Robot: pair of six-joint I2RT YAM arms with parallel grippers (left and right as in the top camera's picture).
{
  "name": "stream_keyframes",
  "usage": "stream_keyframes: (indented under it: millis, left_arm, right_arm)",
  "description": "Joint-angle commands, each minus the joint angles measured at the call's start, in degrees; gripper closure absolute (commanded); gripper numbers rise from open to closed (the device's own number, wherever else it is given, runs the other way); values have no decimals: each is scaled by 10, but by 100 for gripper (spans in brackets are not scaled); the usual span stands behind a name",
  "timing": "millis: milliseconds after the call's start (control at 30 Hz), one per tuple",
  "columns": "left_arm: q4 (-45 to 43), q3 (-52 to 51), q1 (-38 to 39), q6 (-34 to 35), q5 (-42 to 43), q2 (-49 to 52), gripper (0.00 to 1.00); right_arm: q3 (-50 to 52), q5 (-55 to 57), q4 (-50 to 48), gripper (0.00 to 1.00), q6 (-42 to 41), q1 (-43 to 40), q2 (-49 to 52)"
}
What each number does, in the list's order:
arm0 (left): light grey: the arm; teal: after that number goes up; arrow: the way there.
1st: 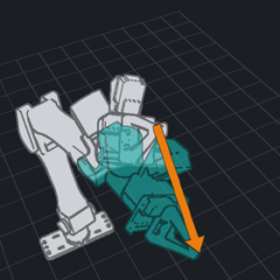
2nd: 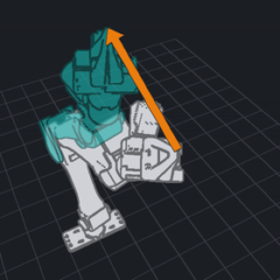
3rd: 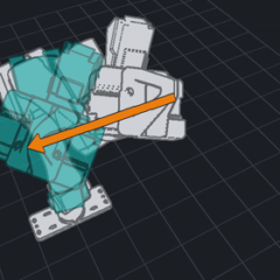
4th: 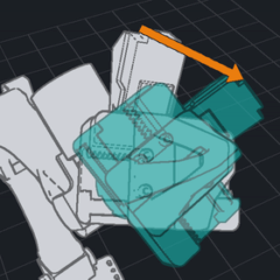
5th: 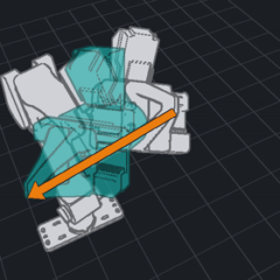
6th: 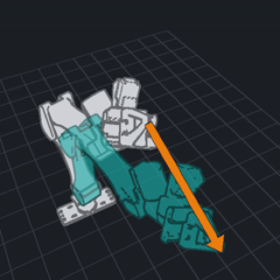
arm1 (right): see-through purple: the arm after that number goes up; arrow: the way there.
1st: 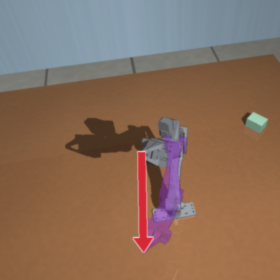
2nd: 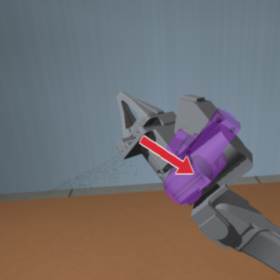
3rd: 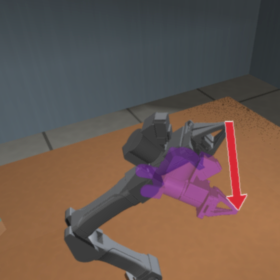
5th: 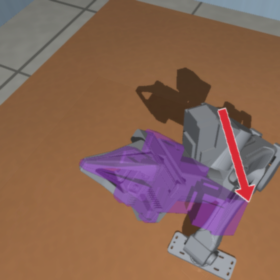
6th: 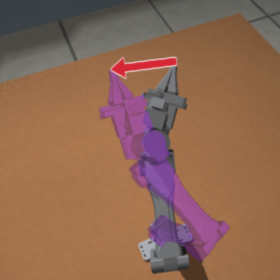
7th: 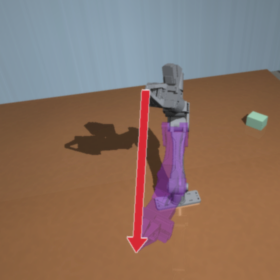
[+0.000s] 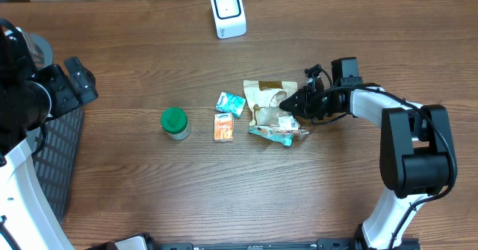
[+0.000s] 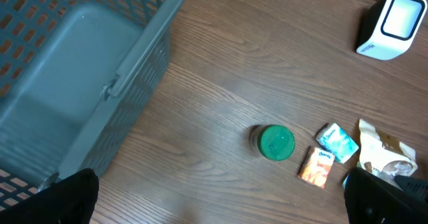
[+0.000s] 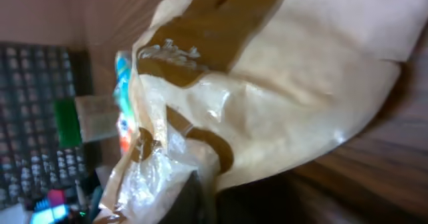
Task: Scan the item barcode
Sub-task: 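Grasp the brown pouch with the right gripper and lift it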
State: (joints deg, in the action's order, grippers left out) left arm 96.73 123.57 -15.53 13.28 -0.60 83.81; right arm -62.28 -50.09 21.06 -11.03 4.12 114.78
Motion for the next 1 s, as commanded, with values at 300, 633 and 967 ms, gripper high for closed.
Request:
stream_keyframes:
  millis: [300,633,967]
  left_arm:
    - [1,2,-2,-11,6,-2,0]
    - [1,2,-2,-10,6,-2,0]
    - [1,2,-2,-10,6,-2,0]
  right_arm:
    - [-5,-29,43,96,22,-1,-119]
    - [-5,199,124,96,-212,1,-360]
    - [-5,321,138,96,-452,66,-476]
